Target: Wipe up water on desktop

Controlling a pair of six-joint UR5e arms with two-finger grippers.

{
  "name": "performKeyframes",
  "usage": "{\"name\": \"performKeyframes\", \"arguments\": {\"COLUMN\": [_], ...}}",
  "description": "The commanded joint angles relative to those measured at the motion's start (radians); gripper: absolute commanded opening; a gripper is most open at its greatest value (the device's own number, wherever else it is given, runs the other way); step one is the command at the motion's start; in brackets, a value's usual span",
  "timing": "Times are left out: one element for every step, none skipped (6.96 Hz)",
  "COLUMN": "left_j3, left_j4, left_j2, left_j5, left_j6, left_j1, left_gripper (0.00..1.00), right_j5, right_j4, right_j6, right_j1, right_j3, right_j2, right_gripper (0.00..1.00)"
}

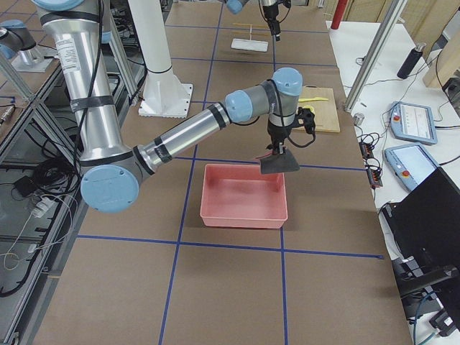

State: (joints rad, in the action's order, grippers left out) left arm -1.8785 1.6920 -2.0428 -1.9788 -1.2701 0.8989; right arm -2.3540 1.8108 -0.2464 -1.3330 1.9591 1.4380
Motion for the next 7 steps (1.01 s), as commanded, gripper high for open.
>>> {"name": "performKeyframes", "arguments": {"left_j3": [-0.001, -0.002, -0.004, -0.005, -0.01, -0.043, -0.062], "left_j4": [0.0, 0.0, 0.0, 0.0, 0.0, -0.006, -0.015], "left_j2": [0.001, 0.001, 0.001, 0.003, 0.003, 0.027, 0.048], "left_j5": [0.0, 0.0, -0.002, -0.002, -0.005, -0.009, -0.062], "left_j6": [0.0, 0.0, 0.0, 0.0, 0.0, 0.009, 0.068], "left_j1": [0.0, 0.0, 0.0, 0.0, 0.003, 0.009, 0.067], "left_gripper": [0.98, 0.98, 0.98, 0.98, 0.98, 0.98, 0.98], "right_j5": [0.005, 0.006, 0.009, -0.005, 0.002, 0.005, 0.007], "right_j4": [0.004, 0.005, -0.01, -0.011, -0.019, -0.019, -0.024], "right_j6": [0.004, 0.001, 0.004, -0.002, -0.002, -0.004, 0.004], "right_j1": [0.024, 0.034, 0.034, 0.029, 0.028, 0.023, -0.015], "right_j3": [0.026, 0.026, 0.041, 0.055, 0.064, 0.081, 0.064], "right_j2": [0.11, 0.111, 0.137, 0.18, 0.17, 0.17, 0.167], "right_gripper": [0.0, 0.36, 0.99, 1.0, 1.0, 1.0, 1.0]}}
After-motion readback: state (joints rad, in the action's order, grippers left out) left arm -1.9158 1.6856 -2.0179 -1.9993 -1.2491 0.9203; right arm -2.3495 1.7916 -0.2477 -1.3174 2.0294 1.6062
